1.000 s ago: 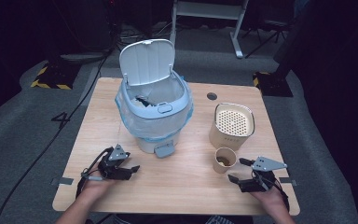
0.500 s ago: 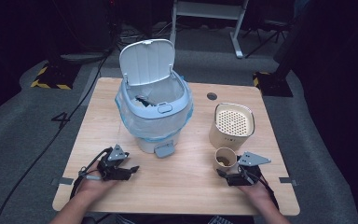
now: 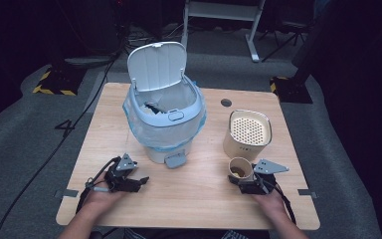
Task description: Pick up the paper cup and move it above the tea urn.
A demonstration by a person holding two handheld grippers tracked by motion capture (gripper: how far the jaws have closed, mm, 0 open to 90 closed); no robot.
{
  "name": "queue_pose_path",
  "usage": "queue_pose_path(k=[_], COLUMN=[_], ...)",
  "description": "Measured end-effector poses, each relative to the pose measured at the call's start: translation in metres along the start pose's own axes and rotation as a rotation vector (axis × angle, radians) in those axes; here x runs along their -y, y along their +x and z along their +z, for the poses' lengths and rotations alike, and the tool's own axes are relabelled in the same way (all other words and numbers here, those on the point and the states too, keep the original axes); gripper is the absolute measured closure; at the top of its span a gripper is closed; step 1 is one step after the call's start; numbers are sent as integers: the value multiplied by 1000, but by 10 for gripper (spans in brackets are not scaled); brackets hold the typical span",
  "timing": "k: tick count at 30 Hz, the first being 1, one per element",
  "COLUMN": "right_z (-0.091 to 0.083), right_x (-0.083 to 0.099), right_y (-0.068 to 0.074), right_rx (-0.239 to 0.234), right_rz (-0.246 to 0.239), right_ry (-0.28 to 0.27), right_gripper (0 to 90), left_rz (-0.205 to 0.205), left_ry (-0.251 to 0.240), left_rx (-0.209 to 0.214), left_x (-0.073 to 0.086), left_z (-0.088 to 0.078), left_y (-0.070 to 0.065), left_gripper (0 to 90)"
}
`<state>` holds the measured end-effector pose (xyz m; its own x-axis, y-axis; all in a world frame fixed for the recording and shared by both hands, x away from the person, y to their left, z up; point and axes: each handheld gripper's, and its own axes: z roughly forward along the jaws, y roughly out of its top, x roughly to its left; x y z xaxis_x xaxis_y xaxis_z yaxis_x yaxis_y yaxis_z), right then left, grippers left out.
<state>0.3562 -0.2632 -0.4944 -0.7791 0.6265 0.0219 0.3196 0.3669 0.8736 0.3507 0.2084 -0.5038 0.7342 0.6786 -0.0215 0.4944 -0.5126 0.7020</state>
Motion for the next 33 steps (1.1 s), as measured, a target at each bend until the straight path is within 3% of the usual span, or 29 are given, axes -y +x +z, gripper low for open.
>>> queue_pose_path(k=[4, 9, 16, 19, 22, 33], right_z=[-2, -7, -17, -23, -29, -48], right_x=[-2, -5, -11, -16, -22, -54], right_y=[2, 1, -2, -4, -6, -13], right_rx=[-13, -25, -23, -27, -33, -21], right_rz=[-19, -9, -14, -6, 5, -21], right_ry=[-21, -31, 6, 22, 6, -20], right_gripper=[283, 286, 286, 288, 291, 298], left_rz=[0, -2, 0, 2, 2, 2], left_ry=[0, -2, 0, 1, 1, 1], left_rx=[0, 1, -2, -5, -5, -5], left_x=[0, 0, 0, -1, -1, -1], left_z=[0, 0, 0, 0, 0, 0], left_y=[0, 0, 0, 1, 1, 1], left_gripper=[257, 257, 255, 254, 255, 254])
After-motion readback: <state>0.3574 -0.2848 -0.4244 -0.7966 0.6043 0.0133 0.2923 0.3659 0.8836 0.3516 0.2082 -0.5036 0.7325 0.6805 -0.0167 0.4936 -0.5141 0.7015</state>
